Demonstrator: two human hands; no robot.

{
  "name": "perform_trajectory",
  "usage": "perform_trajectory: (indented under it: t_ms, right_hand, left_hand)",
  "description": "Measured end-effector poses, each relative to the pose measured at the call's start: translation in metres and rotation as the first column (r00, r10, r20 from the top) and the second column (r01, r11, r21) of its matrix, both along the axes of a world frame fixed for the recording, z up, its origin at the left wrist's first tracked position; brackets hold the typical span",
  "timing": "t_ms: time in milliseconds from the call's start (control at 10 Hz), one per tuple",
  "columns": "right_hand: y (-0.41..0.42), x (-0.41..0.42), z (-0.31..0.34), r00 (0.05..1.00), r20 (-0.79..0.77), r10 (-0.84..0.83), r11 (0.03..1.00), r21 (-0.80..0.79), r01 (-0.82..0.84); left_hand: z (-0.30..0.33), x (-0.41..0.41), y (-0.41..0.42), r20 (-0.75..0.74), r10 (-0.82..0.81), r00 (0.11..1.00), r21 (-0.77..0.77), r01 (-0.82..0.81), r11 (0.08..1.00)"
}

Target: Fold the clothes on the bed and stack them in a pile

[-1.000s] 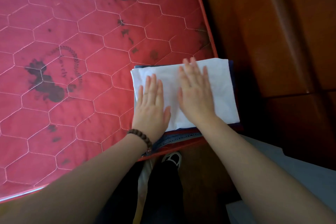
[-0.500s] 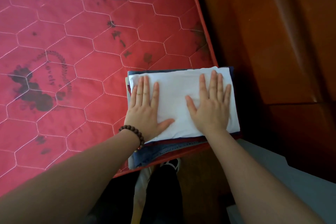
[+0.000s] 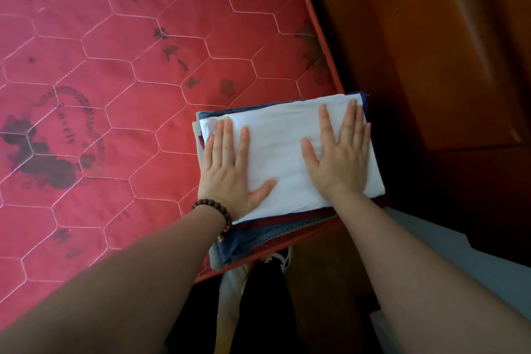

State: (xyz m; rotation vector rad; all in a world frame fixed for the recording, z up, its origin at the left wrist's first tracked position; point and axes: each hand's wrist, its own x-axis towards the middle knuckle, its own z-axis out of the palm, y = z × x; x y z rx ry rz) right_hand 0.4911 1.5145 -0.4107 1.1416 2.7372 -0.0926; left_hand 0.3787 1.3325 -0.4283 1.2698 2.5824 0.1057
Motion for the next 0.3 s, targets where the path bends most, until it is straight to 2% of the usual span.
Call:
perform_trajectory:
  t_ms: [100,200,300]
  right_hand:
    - [0.008,0.000,0.014,0.993,0.111,0.028,0.996,-0.091,-0.018]
    - [0.013,0.010,0.039,0.982,0.157,0.102,0.970,-0.234,-0.064]
    - [0.017,0.027,0.090,0.990,0.134,0.035,0.943,-0.333,0.012]
  left_hand:
    - [0.015,-0.005,0.001,0.058,0.020,0.998,-0.045,-0.018,0.999]
    - [0.048,-0.011,-0.003,0.130,0.017,0.991,-0.106,-0.004,0.994]
    - [0.095,-0.018,-0.001,0.160,0.025,0.987,-0.069,-0.014,0.998]
